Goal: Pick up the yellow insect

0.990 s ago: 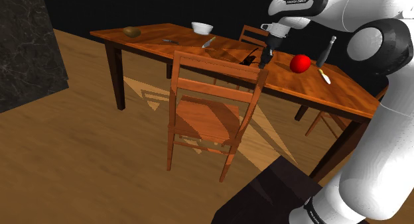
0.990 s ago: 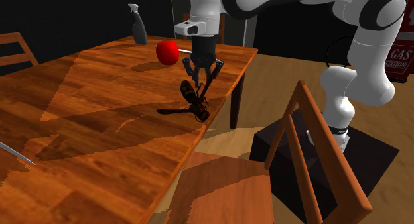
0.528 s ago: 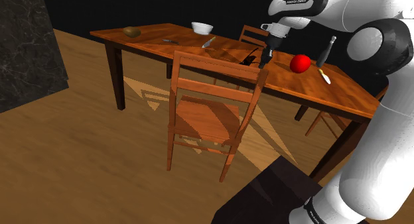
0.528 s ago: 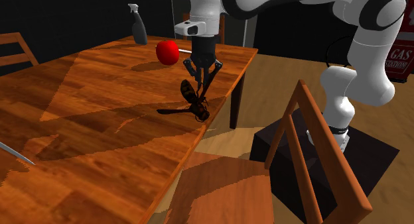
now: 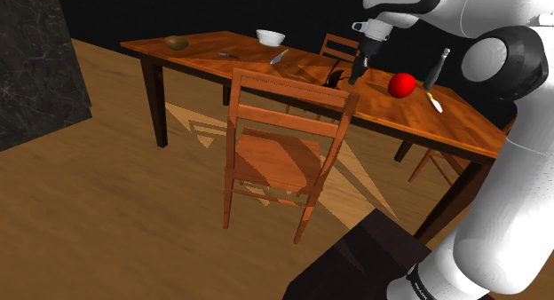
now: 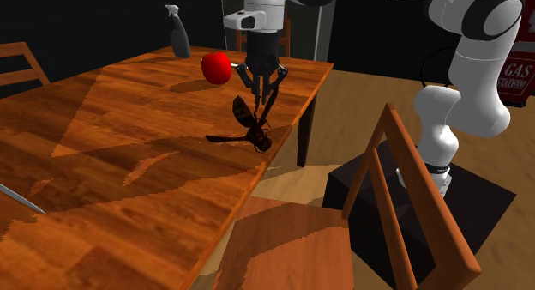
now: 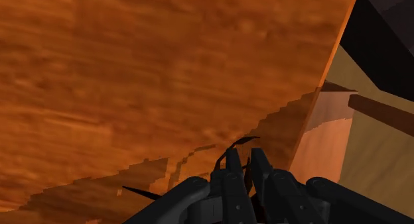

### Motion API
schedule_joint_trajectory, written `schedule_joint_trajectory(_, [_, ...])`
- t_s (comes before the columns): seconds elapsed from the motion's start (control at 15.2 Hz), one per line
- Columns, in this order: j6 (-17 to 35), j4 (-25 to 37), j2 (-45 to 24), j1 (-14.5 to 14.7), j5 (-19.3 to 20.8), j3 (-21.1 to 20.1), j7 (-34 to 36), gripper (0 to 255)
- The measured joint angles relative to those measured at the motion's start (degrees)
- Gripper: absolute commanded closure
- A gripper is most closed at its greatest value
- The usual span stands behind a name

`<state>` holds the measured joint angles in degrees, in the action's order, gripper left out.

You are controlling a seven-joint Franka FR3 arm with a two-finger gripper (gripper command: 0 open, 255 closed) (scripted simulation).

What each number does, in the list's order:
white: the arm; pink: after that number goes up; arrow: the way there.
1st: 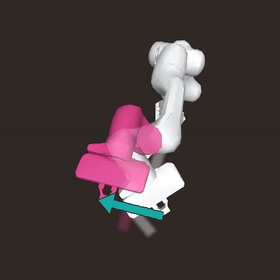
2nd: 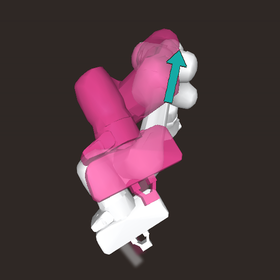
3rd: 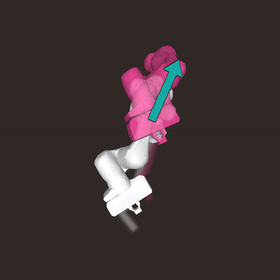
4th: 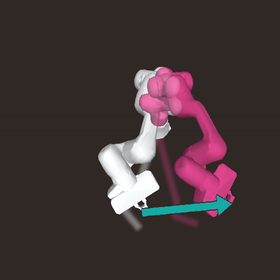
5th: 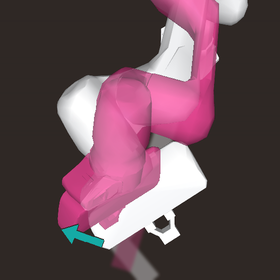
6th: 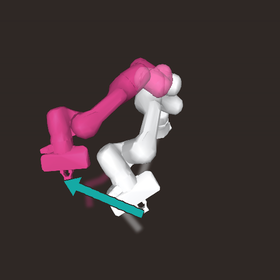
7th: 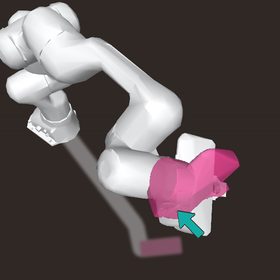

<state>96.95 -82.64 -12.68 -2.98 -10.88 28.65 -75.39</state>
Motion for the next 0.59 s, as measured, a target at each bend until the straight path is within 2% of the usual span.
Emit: schedule_joint_trajectory(0.59, [-7.5, 9.3, -2.1, -1.3, -1.0, 0.2, 0.2, 255])
